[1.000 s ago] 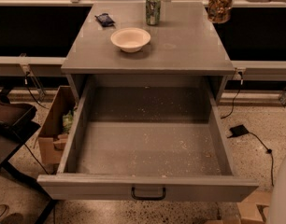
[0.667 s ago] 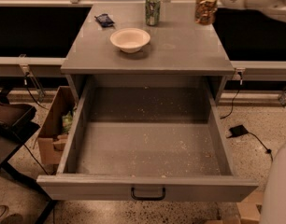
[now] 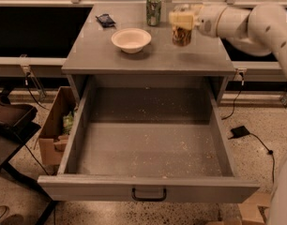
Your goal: Pick orange can from top drawer and place on counter
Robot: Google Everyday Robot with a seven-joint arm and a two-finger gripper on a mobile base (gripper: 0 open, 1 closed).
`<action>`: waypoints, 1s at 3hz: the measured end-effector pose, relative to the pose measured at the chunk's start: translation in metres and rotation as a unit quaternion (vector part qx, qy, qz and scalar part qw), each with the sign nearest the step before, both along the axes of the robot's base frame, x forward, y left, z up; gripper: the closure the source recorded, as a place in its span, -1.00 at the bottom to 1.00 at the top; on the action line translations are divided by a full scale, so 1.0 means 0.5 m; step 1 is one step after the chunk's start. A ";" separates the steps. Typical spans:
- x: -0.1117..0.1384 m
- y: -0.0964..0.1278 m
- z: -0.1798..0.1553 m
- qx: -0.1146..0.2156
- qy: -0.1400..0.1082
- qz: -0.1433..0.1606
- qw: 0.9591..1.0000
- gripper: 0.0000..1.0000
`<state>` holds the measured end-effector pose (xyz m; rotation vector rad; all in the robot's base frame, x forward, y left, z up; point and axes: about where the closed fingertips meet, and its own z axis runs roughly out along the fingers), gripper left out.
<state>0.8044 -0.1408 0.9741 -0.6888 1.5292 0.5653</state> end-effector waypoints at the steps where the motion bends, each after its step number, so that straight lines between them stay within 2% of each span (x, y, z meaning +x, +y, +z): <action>1: -0.014 0.006 -0.091 0.002 -0.014 0.009 1.000 1.00; 2: -0.022 0.006 -0.131 0.006 -0.001 0.009 1.000 1.00; 3: -0.022 0.006 -0.121 0.006 -0.001 0.009 1.000 0.62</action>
Offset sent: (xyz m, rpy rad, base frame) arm -0.0195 -0.0046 -0.1069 0.0263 0.0459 0.0069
